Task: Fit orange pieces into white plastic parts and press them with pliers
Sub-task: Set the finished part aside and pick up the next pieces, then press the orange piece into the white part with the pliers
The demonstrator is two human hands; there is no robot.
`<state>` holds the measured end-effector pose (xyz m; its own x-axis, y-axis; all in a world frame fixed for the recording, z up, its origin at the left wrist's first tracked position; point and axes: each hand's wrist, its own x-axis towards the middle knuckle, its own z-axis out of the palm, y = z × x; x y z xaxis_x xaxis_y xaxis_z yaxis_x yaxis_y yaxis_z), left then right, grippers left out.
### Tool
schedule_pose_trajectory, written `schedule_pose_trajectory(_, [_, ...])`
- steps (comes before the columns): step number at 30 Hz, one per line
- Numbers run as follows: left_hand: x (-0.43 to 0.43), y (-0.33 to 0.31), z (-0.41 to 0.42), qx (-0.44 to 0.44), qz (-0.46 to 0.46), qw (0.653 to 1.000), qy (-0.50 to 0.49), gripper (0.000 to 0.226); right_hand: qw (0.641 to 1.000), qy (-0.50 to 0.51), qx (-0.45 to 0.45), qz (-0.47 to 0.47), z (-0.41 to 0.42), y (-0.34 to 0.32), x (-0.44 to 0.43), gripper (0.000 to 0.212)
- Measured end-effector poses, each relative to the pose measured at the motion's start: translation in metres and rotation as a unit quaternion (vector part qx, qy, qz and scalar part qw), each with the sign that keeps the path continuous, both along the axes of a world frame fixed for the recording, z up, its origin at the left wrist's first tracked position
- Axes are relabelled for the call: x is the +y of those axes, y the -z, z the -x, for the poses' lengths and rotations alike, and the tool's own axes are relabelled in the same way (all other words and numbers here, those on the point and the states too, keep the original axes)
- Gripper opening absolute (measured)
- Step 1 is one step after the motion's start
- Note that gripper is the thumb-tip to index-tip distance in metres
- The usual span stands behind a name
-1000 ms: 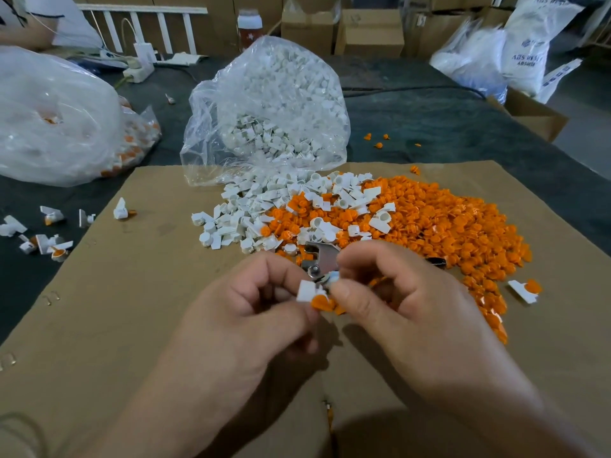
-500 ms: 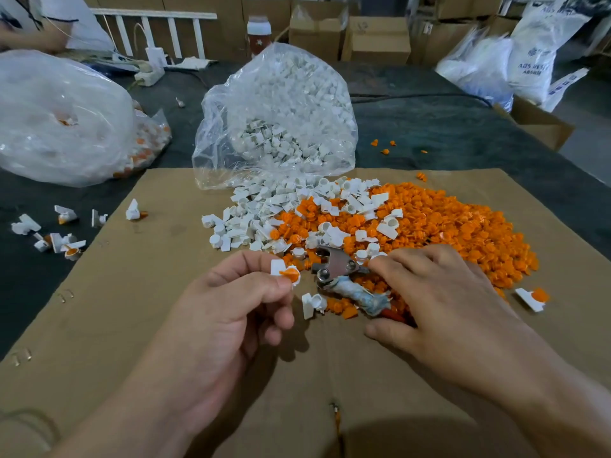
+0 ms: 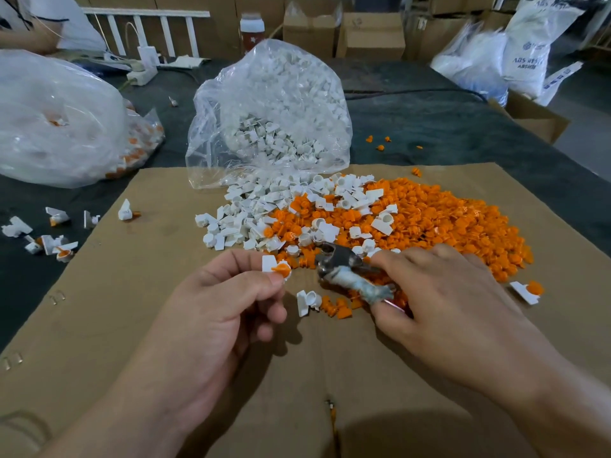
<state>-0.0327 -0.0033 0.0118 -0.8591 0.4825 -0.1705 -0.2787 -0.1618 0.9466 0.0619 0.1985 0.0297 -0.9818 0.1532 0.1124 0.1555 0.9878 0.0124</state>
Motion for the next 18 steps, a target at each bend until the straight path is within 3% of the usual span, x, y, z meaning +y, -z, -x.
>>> schedule_pose_trajectory(4, [-0.001,0.000,0.001,-0.003,-0.011,1.000,-0.009,0.009,0.989,0.002,0.094,0.118,0.000,-0.007,-0.003,0.024])
schedule_pose_trajectory(7, [-0.001,0.000,0.001,-0.001,-0.020,1.000,-0.014,0.009,0.978,0.021,0.175,0.111,-0.003,-0.014,-0.001,0.023])
schedule_pose_trajectory(14, [0.000,-0.005,-0.002,0.041,-0.070,0.996,-0.024,0.021,0.991,-0.067,0.112,0.040,-0.006,-0.017,-0.011,0.048])
schedule_pose_trajectory(18, [-0.001,-0.005,-0.002,0.067,-0.075,0.994,-0.033,0.022,0.990,-0.090,0.092,0.049,-0.008,-0.019,-0.012,0.047])
